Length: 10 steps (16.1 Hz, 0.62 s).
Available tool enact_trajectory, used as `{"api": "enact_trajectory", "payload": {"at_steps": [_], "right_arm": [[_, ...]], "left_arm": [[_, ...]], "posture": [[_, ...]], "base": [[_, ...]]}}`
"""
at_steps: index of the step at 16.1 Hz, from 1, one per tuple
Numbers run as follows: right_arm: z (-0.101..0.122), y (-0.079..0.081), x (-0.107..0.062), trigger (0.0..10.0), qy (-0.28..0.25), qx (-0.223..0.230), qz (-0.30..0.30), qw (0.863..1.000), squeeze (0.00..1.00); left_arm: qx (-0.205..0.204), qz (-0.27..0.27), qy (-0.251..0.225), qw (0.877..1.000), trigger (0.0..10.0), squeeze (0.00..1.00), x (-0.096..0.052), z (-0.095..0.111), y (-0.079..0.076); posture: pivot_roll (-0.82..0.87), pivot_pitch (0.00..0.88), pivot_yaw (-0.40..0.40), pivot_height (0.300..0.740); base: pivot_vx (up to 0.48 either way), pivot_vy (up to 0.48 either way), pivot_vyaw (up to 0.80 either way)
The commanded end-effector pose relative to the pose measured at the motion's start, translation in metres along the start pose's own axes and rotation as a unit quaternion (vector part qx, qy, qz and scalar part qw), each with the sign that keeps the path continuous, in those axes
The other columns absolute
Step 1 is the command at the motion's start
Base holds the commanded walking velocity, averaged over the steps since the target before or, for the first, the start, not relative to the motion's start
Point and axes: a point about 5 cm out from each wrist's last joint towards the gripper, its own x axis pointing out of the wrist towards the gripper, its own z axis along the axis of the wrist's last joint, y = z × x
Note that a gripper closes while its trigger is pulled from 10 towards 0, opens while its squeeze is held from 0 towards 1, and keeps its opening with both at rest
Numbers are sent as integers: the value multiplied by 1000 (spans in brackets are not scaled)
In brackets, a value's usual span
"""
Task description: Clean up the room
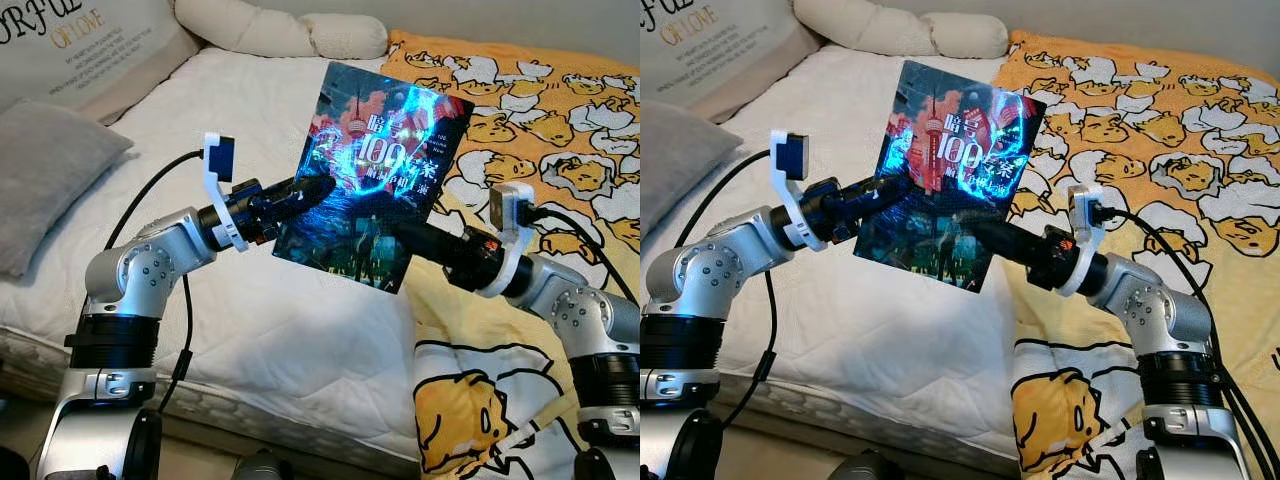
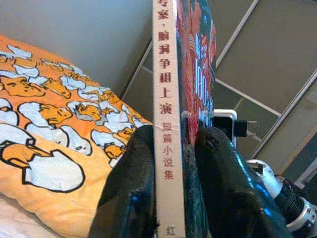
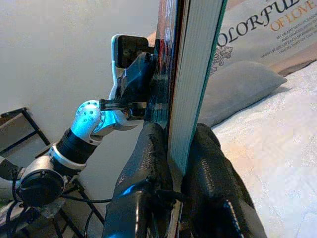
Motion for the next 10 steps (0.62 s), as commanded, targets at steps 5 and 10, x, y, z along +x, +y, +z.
{"api": "enact_trajectory", "payload": {"at_steps": [5,10], "right_arm": [[10,2,8,706,-13,-17,11,1000,0],[9,2,7,10000,-24,-9,3,1000,0]], "left_arm": [[-1,-14,-23,1000,0,0,0,3,-5],[-10,-18,-28,999,0,0,2,1,-7]], "posture": [[8,0,16,740],[2,0,23,740]], "base": [[0,0,0],[0,0,0]]}}
